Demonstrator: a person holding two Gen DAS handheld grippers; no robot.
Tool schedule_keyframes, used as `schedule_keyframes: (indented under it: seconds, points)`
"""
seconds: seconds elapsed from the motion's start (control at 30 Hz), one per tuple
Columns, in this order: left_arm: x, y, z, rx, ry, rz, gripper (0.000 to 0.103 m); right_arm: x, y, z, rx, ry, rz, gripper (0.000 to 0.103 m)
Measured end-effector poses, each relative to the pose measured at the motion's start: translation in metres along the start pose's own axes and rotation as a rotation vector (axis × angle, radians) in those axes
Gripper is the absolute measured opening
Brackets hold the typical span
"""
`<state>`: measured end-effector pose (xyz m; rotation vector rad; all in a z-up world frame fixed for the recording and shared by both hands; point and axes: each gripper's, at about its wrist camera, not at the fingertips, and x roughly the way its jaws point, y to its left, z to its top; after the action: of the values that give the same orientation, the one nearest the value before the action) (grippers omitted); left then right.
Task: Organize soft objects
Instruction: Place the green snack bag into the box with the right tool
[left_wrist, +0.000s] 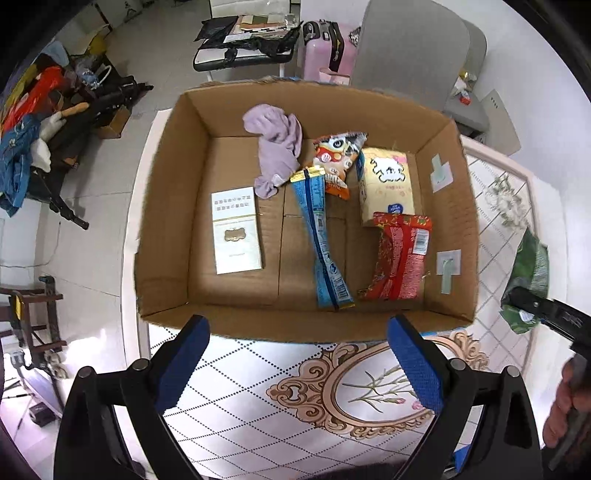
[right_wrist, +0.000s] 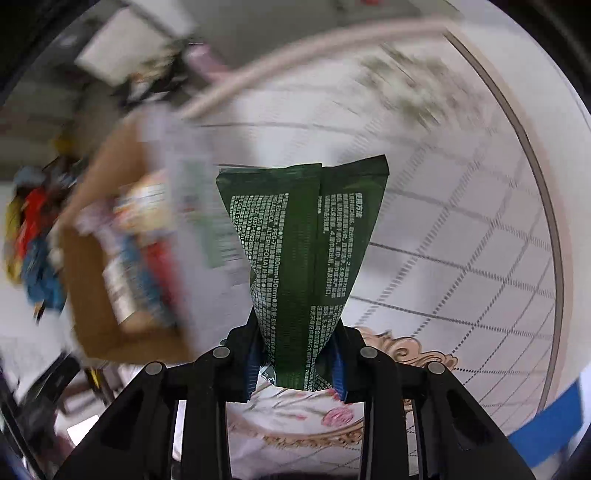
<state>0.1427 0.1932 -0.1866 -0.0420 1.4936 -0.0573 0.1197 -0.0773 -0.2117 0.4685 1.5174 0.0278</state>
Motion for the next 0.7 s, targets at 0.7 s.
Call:
schedule_keyframes:
  seconds: [0.7]
  points:
    - [0.045, 0.063, 0.025, -0.107, 0.062, 0.038, 0.099, 0.092, 0.162, 0.028, -0.384, 0.142, -0.051, 0.033]
